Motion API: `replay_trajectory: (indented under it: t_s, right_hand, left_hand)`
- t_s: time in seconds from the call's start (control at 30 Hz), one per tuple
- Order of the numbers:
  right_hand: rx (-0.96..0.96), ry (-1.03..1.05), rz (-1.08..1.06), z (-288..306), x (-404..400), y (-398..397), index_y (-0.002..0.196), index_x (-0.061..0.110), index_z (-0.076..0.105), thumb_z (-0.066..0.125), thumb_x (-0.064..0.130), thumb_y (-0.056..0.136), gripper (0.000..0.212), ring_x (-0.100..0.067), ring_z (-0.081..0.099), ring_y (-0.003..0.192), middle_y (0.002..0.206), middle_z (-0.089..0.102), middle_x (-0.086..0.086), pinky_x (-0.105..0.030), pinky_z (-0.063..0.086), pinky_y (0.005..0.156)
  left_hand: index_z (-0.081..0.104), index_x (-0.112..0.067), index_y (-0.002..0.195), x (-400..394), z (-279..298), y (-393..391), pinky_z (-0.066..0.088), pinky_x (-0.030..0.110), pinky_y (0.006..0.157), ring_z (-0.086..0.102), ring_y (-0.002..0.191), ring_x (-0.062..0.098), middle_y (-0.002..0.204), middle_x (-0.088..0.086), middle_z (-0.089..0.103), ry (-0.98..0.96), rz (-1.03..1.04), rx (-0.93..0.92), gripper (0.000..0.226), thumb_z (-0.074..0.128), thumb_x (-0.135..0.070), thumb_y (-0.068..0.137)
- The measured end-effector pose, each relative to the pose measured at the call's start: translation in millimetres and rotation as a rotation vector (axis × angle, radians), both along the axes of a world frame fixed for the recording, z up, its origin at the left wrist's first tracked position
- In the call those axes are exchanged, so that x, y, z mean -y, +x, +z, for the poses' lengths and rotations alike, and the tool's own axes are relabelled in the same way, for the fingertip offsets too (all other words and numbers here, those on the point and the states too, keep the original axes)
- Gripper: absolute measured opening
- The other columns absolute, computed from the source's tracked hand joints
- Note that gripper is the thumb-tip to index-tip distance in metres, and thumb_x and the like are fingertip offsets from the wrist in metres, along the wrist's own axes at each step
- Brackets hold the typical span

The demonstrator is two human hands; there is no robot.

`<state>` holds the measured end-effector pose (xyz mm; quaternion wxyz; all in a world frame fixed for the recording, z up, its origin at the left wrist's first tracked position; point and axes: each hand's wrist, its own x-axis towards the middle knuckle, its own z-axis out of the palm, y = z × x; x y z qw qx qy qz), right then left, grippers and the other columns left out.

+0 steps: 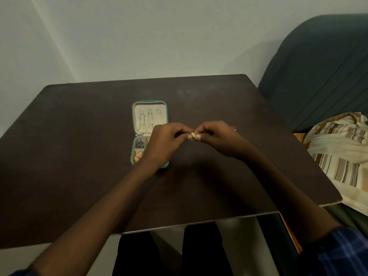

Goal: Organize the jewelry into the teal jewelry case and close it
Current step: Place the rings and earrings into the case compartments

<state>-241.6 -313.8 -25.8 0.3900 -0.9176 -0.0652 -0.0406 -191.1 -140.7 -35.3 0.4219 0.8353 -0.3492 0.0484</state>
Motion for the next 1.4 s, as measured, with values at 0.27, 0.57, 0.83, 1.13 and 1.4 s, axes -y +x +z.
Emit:
replay_trajectory:
  t_s: [0.27,0.57,0.83,1.13,1.4]
  right_hand:
    - [0.096,0.049,-0.159,-14.7,-79.4,4.0,0.09,0.009,0.072,0.064,0.017,0.086,0.012,0.011,0.056,0.06,0.078,0.067,0.006,-0.005,0.039,0.054]
    - [0.038,-0.11,-0.138,-25.2,-99.4,8.7,0.079,0.01,0.07,0.059,0.011,0.081,0.011,-0.015,0.065,0.078,0.081,0.07,-0.003,-0.029,0.053,0.066]
    - [0.046,-0.416,0.035,-21.6,-92.9,9.1,0.093,0.009,0.073,0.055,0.014,0.086,0.02,-0.02,0.06,0.079,0.088,0.07,-0.008,-0.03,0.045,0.066]
    - [0.096,-0.529,0.053,-23.9,-92.7,11.8,0.099,0.011,0.072,0.054,0.019,0.088,0.023,-0.017,0.059,0.079,0.091,0.069,-0.005,-0.027,0.046,0.064]
    - [0.09,-0.612,0.062,-28.6,-92.8,19.1,0.101,0.014,0.072,0.053,0.022,0.088,0.024,-0.021,0.057,0.083,0.096,0.066,-0.006,-0.031,0.046,0.066]
  left_hand:
    - [0.075,-0.011,0.085,-47.2,-8.5,-6.4,0.045,0.006,0.062,0.061,0.072,0.001,0.084,0.0,0.073,-0.079,0.362,-0.11,0.008,0.071,-0.014,0.078]
    - [0.072,-0.014,0.103,-74.7,-16.3,-2.1,0.037,0.007,0.063,0.058,0.083,0.004,0.102,0.002,0.072,0.216,0.237,-0.125,0.02,0.066,-0.019,0.085]
    - [0.072,-0.017,0.106,-80.8,-15.3,-4.5,0.041,0.019,0.069,0.053,0.082,0.004,0.102,0.003,0.072,0.419,0.121,-0.069,0.021,0.063,-0.02,0.087]
    - [0.071,-0.014,0.105,-75.9,-13.9,-6.4,0.051,0.025,0.077,0.063,0.09,0.013,0.101,0.004,0.071,0.458,0.11,-0.084,0.02,0.06,-0.018,0.089]
    - [0.068,-0.008,0.101,-71.4,-8.2,-11.8,0.047,0.034,0.077,0.054,0.092,0.025,0.101,0.014,0.058,0.664,0.034,0.053,0.033,0.046,-0.029,0.09]
